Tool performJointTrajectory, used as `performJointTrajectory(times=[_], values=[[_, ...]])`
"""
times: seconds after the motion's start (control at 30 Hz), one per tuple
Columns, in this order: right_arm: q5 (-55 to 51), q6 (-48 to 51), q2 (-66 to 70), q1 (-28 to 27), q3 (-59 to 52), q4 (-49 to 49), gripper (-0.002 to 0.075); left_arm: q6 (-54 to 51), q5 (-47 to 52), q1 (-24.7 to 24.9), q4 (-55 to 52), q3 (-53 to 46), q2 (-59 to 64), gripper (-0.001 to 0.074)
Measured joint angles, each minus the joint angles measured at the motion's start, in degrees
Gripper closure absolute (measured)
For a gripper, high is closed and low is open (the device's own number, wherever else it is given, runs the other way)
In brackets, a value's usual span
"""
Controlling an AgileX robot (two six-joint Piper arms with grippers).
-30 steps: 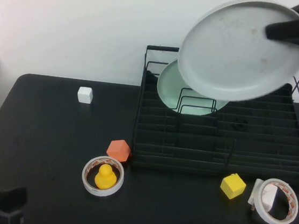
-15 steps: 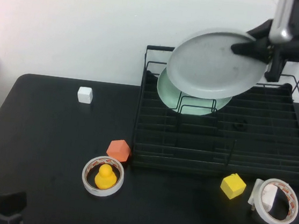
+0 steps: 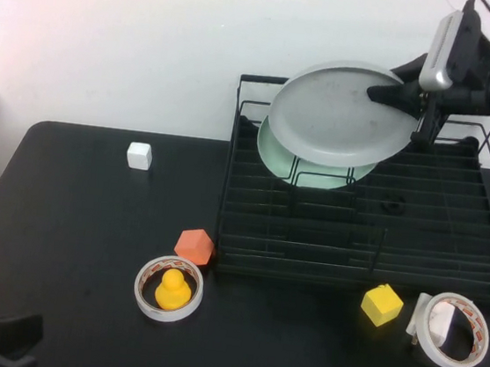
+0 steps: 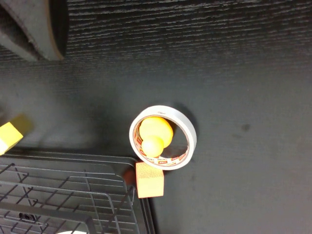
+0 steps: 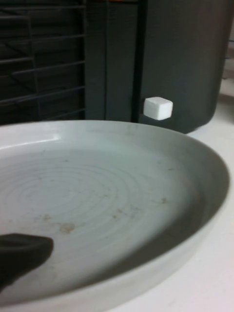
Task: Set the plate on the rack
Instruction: Place the plate on the rack
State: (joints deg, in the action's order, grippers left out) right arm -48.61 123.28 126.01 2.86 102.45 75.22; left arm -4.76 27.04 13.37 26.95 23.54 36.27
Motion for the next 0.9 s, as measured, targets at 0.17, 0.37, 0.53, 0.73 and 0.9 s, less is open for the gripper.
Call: performJointTrajectory(times=[0.17, 0.37, 0.53, 0.73, 0.9], values=[[0.4, 0.2, 0.6, 0.1, 0.1, 0.5, 0.0603, -0.8, 0.0, 0.0, -0.1, 0.0, 0.0, 0.0735], [2.8, 0.2, 0.6, 0.5, 0.1, 1.7, 0.0603, -1.1, 0.1, 0.0, -0.1, 0.0, 0.0, 0.0735], [4.9, 4.8, 0.7, 0.5, 0.1, 6.2, 0.0603, -1.4, 0.1, 0.0, -0.1, 0.0, 0.0, 0.0735], [4.7, 8.0, 0.9, 0.5, 0.1, 10.5, 0.0603, -1.4, 0.1, 0.0, -0.1, 0.0, 0.0, 0.0735], [4.5, 8.0, 0.9, 0.5, 0.1, 9.8, 0.0603, -2.7, 0.1, 0.0, -0.1, 0.0, 0.0, 0.0735]])
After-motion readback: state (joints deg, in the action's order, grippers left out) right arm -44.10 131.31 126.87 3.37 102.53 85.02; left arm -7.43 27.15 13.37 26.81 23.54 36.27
